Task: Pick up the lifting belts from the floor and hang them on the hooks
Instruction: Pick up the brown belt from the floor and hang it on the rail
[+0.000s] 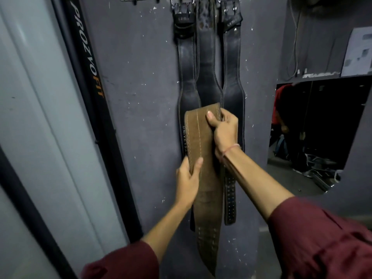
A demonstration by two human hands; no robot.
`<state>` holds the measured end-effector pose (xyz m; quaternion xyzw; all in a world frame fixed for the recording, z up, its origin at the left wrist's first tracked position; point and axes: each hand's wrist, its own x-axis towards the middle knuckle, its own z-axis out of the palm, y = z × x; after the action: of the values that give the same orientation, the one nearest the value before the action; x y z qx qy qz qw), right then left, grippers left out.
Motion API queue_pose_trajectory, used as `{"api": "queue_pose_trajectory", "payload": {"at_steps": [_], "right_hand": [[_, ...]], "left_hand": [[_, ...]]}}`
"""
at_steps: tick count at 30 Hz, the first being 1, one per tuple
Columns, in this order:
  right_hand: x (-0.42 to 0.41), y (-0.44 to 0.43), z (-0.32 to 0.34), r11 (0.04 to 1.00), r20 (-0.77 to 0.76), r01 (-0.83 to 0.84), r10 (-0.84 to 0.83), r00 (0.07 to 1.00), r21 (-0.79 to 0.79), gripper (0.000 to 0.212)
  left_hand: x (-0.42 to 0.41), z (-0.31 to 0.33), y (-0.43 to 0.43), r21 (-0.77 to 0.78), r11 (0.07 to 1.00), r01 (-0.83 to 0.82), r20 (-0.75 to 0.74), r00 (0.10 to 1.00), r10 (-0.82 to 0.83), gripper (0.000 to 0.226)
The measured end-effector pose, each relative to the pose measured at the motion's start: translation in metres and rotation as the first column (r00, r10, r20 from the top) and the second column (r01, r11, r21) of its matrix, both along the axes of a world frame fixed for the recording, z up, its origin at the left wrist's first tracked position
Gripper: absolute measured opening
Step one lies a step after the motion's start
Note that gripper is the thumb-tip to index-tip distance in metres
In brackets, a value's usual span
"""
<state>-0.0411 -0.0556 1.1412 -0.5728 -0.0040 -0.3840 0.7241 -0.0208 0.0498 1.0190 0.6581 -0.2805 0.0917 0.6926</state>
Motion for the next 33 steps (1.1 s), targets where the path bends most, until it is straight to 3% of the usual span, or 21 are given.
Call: {"api": "queue_pose_trajectory", "payload": {"at_steps": [3,5,8,13,15,17,20,24,29,33], "right_hand": [[0.009,-0.008,0.009,0.999,0.012,0.032,-0.032,0.999,-0.013,0.013],[0.007,-0.012,0.012,0.999,0.026,0.036,-0.035,0.999,-0.023,0.012],[0.003,-0.016,0.015,0.999,0.059,0.022,-0.024,0.998,0.025,0.008],[0.002,-0.014,0.003,1.0,0.048,-0.025,0.026,0.999,-0.017,0.017],[0.001,-0.015,0.001,0.998,0.037,-0.021,0.023,0.999,-0.055,0.02],[-0.003,-0.02,-0.002,0.994,0.022,-0.043,0.045,0.999,-0.103,0.025],[-0.018,-0.024,-0.023,0.967,-0.048,-0.134,0.126,0.991,-0.216,0.037],[-0.043,-0.018,-0.083,0.952,-0.122,-0.2,0.176,0.977,-0.231,0.051],[-0.068,-0.007,-0.201,0.923,-0.388,-0.361,0.287,0.876,-0.133,0.034],[-0.072,0.001,-0.197,0.902,-0.456,-0.348,0.206,0.866,-0.254,0.03]], "left_hand": [[-0.008,-0.053,0.007,0.054,0.998,0.028,-0.091,0.996,-0.023,0.044],[-0.01,-0.056,0.008,0.033,0.998,0.044,-0.093,0.995,-0.041,0.043],[-0.006,-0.016,0.001,-0.002,0.998,0.065,-0.031,0.997,-0.065,0.025],[0.013,0.081,-0.011,-0.079,0.995,-0.062,0.136,0.988,0.072,0.029],[0.021,0.105,-0.014,-0.021,1.0,-0.016,0.157,0.987,0.019,0.029],[0.027,0.111,-0.017,-0.058,0.997,0.047,0.109,0.993,-0.04,0.031],[0.027,0.099,-0.024,-0.167,0.986,-0.021,0.02,1.0,0.024,0.037],[0.017,0.087,-0.029,-0.151,0.984,-0.094,0.003,0.995,0.096,0.037],[0.028,0.084,-0.019,-0.163,0.977,-0.137,-0.017,0.991,0.136,0.039],[0.033,0.088,-0.01,-0.137,0.982,-0.127,-0.004,0.992,0.128,0.039]]}}
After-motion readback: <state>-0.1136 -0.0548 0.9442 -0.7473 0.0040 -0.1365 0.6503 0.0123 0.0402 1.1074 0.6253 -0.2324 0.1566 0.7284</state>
